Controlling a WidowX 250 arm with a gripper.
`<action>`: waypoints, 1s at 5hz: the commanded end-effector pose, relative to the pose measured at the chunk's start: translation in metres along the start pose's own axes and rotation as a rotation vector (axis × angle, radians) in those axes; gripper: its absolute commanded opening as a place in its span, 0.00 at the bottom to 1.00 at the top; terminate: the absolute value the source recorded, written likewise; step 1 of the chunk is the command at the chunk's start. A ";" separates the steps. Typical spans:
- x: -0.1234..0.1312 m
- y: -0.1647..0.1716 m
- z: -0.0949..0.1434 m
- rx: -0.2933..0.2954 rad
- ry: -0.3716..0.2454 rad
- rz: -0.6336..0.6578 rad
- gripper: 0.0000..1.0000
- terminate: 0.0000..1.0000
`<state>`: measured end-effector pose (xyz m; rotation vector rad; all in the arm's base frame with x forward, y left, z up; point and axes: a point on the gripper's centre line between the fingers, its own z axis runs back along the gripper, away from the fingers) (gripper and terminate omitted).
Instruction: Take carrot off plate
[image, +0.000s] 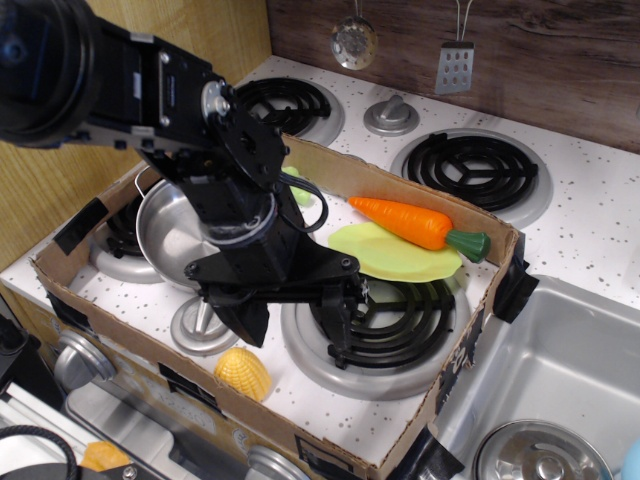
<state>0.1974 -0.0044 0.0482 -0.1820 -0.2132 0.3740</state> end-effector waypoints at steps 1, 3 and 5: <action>0.000 0.000 0.000 0.000 0.000 0.000 1.00 0.00; 0.055 -0.023 0.014 0.104 0.019 0.217 1.00 0.00; 0.098 -0.055 0.002 0.099 -0.088 0.623 1.00 0.00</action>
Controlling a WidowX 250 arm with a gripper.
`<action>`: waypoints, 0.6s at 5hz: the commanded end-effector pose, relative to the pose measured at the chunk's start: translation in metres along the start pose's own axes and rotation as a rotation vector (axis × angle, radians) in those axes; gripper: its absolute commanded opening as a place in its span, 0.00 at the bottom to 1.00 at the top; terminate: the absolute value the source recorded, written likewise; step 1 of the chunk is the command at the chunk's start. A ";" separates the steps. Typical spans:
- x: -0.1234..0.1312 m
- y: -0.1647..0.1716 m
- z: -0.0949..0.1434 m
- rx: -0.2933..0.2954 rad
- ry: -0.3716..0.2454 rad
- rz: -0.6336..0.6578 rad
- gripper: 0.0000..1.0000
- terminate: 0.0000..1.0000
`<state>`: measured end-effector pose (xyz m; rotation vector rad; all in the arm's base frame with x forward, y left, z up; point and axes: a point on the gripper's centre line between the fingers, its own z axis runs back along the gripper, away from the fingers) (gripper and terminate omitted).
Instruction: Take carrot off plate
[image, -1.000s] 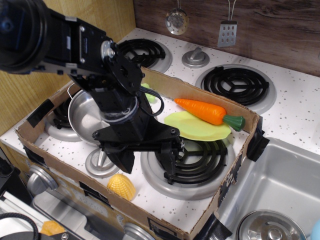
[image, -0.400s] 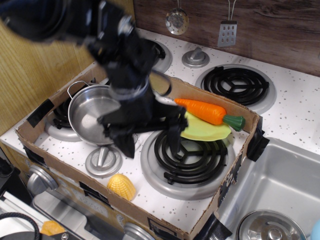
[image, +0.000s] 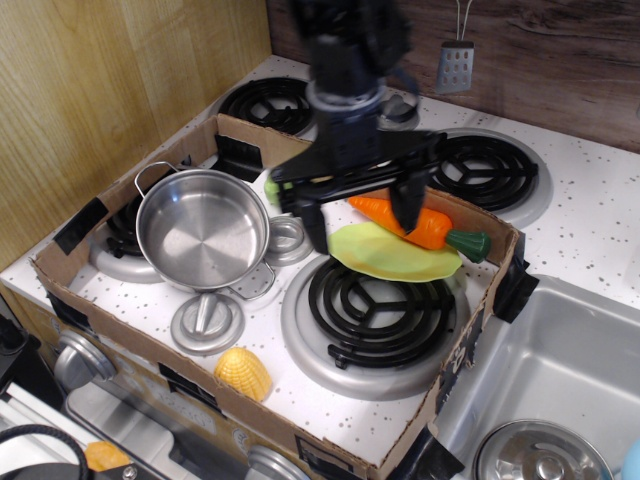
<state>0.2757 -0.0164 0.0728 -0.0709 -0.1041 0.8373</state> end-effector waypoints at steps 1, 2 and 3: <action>0.030 -0.034 -0.013 -0.159 -0.074 0.338 1.00 0.00; 0.031 -0.034 -0.031 -0.196 -0.067 0.362 1.00 0.00; 0.031 -0.036 -0.035 -0.144 -0.065 0.406 1.00 0.00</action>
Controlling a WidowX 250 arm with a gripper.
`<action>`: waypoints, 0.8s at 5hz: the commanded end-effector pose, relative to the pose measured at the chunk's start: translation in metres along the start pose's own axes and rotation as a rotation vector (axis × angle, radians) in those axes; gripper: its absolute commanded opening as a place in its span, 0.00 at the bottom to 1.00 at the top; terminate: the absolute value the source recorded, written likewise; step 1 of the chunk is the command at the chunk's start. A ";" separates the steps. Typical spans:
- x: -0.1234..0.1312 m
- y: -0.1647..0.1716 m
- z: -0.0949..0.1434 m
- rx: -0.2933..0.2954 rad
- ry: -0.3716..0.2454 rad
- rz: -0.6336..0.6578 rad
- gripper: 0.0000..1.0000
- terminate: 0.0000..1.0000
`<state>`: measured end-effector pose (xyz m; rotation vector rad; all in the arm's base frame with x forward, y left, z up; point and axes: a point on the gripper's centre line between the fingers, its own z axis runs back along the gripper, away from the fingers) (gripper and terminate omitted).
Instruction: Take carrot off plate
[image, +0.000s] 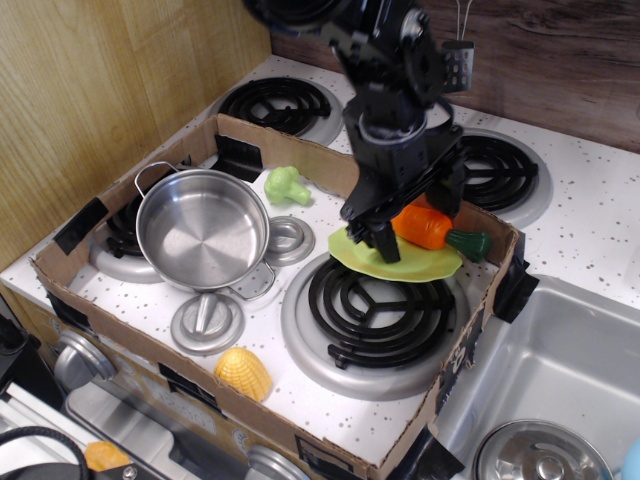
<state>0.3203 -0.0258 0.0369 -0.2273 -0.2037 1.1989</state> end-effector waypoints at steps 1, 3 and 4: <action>0.014 -0.010 0.002 0.069 -0.040 0.083 1.00 0.00; 0.019 -0.017 -0.016 0.149 0.005 0.132 1.00 0.00; 0.022 -0.017 -0.022 0.169 0.037 0.140 0.00 0.00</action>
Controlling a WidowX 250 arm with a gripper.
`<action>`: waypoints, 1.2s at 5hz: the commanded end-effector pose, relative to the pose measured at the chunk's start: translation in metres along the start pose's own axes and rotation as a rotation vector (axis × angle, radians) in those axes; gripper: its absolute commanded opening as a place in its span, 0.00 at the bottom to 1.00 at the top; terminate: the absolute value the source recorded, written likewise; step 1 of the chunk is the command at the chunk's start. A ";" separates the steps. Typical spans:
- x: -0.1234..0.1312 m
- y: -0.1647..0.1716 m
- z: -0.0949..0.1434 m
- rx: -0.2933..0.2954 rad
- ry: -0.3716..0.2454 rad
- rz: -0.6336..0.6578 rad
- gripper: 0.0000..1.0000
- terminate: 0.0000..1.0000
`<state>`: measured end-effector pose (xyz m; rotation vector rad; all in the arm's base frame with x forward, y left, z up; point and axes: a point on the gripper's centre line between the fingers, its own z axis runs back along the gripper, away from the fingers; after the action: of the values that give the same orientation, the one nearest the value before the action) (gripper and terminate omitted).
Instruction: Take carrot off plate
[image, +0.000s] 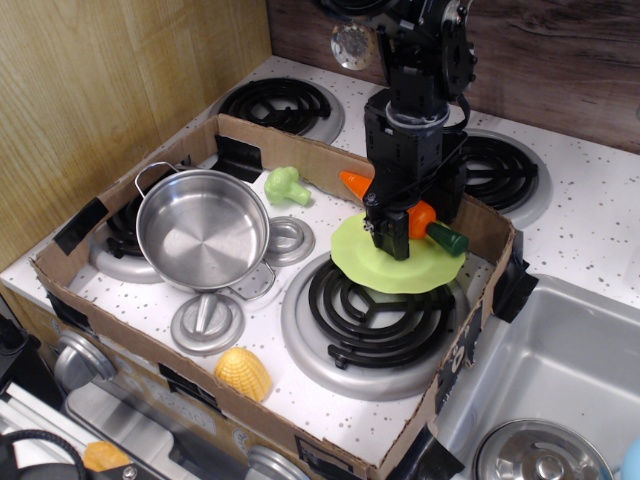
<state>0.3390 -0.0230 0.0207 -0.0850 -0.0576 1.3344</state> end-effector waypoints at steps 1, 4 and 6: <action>0.013 -0.008 0.005 -0.019 -0.011 -0.001 0.00 0.00; 0.014 -0.003 0.048 -0.051 -0.147 0.016 0.00 0.00; 0.031 0.006 0.072 -0.085 -0.247 0.016 0.00 0.00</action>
<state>0.3314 0.0078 0.0710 0.0502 -0.2810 1.3420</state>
